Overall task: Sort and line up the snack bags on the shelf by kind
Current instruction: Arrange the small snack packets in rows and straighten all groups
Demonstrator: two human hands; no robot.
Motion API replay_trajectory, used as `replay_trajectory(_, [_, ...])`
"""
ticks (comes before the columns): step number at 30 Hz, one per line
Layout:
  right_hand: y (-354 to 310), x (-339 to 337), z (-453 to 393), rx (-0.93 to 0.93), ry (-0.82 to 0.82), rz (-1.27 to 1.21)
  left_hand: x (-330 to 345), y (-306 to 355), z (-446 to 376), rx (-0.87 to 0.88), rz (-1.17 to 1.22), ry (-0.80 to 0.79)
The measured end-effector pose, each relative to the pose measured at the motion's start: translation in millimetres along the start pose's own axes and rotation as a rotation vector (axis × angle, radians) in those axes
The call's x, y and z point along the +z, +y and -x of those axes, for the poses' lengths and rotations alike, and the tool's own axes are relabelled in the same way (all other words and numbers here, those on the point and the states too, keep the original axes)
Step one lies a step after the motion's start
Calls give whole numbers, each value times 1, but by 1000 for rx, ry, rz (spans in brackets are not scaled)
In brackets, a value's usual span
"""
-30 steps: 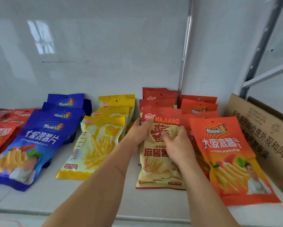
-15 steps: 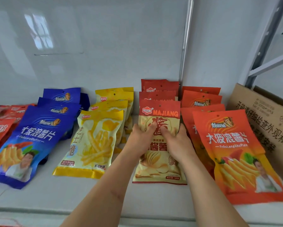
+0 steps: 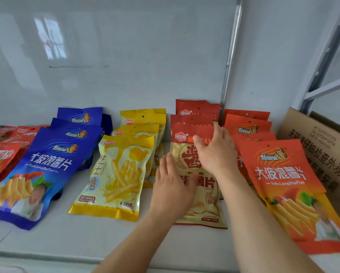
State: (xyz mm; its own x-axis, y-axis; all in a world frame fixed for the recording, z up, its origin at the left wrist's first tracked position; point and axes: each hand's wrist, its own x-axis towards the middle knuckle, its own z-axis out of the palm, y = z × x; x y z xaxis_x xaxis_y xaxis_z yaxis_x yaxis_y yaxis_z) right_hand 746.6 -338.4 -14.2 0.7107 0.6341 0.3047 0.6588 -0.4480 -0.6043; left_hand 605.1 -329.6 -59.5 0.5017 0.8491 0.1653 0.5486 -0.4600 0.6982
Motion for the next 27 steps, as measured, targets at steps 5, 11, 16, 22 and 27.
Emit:
replay_trajectory(5, [-10,8,-54,-159,-70,229,11,-11,24,155,-363,-78])
replay_trajectory(11, [-7,28,-80,-208,-156,360,10,-13,9,224,-526,-130])
replay_trajectory(16, [-7,38,-86,-195,-183,406,9,-18,1,224,-525,-177])
replay_trajectory(22, [-5,43,-94,-170,-199,430,12,-23,-7,247,-526,-193])
replay_trajectory(27, [-3,49,-93,-155,-192,429,16,-23,-10,242,-514,-185])
